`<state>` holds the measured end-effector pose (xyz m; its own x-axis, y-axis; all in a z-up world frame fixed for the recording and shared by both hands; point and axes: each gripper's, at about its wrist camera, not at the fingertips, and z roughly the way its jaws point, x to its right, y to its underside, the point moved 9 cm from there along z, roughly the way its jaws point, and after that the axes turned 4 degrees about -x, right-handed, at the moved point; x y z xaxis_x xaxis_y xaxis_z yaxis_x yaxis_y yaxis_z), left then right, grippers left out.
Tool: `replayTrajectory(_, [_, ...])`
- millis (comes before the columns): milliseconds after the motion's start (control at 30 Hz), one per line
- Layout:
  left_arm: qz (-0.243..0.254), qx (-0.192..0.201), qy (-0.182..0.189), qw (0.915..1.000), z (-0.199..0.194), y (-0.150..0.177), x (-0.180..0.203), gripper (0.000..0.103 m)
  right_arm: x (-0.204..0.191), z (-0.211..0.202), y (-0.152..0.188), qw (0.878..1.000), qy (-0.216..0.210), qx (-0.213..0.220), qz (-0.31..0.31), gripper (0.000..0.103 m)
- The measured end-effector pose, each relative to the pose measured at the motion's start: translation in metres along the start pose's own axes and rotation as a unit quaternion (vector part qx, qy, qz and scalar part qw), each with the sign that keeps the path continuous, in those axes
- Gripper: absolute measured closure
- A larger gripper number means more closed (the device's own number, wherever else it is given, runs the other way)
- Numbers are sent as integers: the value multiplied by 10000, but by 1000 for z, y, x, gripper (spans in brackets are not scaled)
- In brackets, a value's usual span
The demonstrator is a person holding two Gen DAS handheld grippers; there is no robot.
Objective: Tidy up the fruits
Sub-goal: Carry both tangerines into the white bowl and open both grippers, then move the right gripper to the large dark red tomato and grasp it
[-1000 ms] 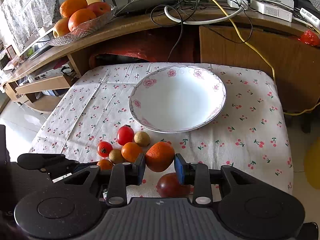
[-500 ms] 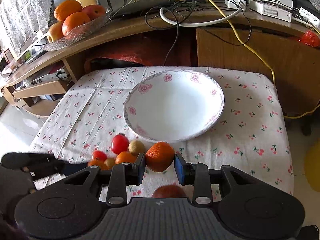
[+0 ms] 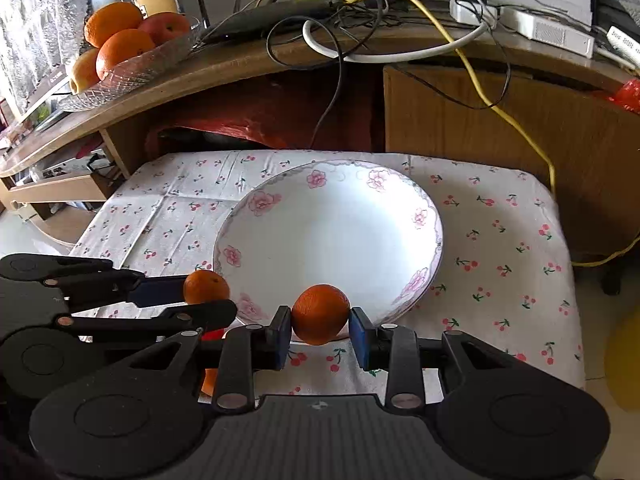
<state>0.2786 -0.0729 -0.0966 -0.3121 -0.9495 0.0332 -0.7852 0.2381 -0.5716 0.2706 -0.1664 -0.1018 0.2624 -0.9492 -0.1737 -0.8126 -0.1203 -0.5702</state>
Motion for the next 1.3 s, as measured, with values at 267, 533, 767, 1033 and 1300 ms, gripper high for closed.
replayTrajectory(267, [35, 25, -47, 10000, 6, -4, -1, 65, 2, 6, -5, 10000, -10, 42, -38, 72])
replayTrajectory(533, [-17, 26, -76, 10000, 5, -6, -1, 64, 4, 4, -6, 10000, -5, 98, -1, 72])
replayTrajectory(767, [-14, 163, -31, 9999, -5, -8, 0, 60, 7, -7, -8, 9997, 8, 235, 41, 71])
replayTrajectory(1033, [87, 163, 52, 9998, -14, -2, 6, 59, 4, -13, -2, 9998, 42, 201, -74, 71])
replayTrajectory(1300, [82, 81, 139, 9998, -25, 11, 1, 59, 1, -21, 11, 9999, 29, 73, -136, 70])
